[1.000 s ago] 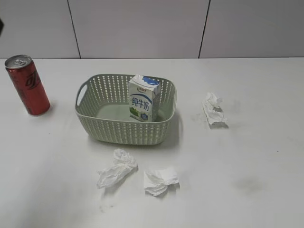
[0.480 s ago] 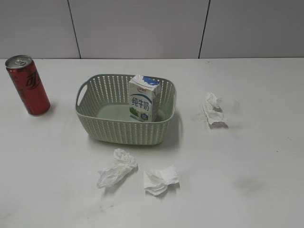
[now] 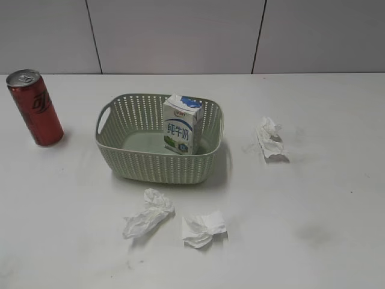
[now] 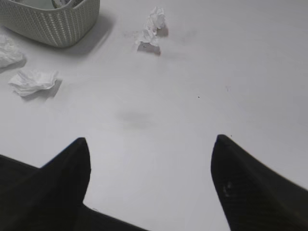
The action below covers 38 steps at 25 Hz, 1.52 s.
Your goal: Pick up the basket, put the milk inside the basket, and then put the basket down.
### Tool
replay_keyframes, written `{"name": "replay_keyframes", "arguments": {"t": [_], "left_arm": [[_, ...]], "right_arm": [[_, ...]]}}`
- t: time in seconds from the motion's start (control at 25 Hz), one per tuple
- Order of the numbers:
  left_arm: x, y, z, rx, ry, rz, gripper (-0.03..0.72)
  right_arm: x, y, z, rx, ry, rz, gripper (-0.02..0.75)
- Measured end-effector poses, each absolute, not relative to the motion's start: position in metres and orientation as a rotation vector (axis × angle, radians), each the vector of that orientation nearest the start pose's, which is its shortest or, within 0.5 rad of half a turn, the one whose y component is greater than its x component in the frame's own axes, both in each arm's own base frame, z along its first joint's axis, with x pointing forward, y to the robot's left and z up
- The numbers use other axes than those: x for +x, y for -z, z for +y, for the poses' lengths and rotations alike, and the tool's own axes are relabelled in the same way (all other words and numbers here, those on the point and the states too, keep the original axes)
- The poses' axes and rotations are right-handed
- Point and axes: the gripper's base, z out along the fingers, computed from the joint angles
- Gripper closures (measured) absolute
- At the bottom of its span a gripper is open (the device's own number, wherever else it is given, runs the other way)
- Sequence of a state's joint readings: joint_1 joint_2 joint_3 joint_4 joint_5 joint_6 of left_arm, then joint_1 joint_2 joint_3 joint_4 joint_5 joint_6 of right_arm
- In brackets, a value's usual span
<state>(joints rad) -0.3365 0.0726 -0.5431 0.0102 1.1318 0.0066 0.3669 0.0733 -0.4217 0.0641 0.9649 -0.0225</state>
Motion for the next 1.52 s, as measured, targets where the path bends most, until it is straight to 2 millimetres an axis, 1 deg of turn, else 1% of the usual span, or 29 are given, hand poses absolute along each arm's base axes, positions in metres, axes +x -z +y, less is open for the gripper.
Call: {"name": "replay_keyframes", "arguments": {"t": [0.2,0.56,0.8,0.92,1.04,1.2,1.32,1.52], "left_arm": [[0.005,-0.280,-0.002,0.366,0.194,2.087,0.110],[0.005,-0.280,-0.002,0.368,0.201,2.078,0.113],[0.005,-0.280,-0.002,0.367,0.202,2.078,0.134],[0.005,-0.280,-0.002,0.323,0.178,2.082,0.146],[0.001,-0.280,-0.001,0.236,0.133,2.063,0.157],[-0.006,-0.280,0.000,0.126,0.070,2.021,0.167],[-0.006,-0.280,0.000,0.071,0.037,2.021,0.184],[-0.006,-0.280,0.000,0.064,0.032,2.022,0.221]], "right_arm": [[0.016,-0.262,0.012,-0.399,-0.290,2.068,0.146],[0.016,-0.262,0.012,-0.397,-0.295,2.068,0.146],[0.016,-0.263,0.012,-0.395,-0.296,2.065,0.146],[0.013,-0.263,0.010,-0.359,-0.284,2.039,0.146],[0.007,-0.264,0.008,-0.257,-0.237,2.001,0.146],[0.007,-0.264,0.008,-0.140,-0.180,2.000,0.146],[0.007,-0.264,0.009,-0.124,-0.184,2.000,0.146],[0.007,-0.264,0.009,-0.122,-0.186,2.000,0.146]]}}
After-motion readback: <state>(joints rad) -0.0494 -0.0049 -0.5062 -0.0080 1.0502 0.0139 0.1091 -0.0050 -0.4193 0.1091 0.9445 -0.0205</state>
